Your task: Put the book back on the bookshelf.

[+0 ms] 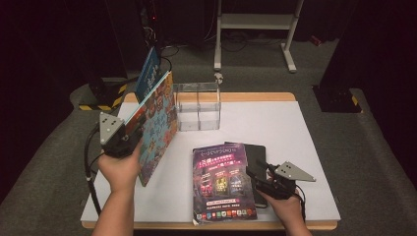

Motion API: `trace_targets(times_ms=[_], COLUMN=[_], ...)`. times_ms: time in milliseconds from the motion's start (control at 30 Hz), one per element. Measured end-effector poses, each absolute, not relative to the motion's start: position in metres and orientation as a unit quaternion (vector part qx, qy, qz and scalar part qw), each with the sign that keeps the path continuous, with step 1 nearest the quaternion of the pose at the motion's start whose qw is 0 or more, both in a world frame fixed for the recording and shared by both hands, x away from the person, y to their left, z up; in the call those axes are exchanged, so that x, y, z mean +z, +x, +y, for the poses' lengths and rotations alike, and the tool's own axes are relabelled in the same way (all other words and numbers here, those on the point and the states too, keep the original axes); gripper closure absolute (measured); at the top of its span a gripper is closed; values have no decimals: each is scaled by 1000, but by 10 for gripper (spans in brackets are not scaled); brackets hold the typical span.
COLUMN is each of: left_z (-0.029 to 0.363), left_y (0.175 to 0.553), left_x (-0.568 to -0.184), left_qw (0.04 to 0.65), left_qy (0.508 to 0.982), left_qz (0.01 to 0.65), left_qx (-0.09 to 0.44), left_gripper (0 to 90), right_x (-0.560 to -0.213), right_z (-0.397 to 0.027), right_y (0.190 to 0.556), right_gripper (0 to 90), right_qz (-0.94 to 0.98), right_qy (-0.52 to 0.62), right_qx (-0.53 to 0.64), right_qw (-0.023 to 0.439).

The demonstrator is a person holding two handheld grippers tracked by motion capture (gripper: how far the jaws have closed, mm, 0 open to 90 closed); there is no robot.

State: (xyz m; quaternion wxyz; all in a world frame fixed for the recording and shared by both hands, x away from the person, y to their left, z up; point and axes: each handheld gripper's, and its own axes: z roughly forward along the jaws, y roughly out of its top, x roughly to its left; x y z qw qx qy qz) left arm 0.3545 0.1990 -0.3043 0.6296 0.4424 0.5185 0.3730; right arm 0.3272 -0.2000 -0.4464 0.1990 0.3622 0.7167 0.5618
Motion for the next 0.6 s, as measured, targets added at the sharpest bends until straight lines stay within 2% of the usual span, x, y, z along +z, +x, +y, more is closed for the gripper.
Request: trace_targets(times_ms=[600], left_z=[183], left_y=[417], left_x=[-305], left_qw=[624], left_qy=[415], left_qz=[519], left_qx=[410], left_gripper=[813], right_x=[-446], right_z=[-201], right_y=[326], right_gripper=[462], right_qz=[716], right_qy=[359], right_qx=[565], right_qw=[197])
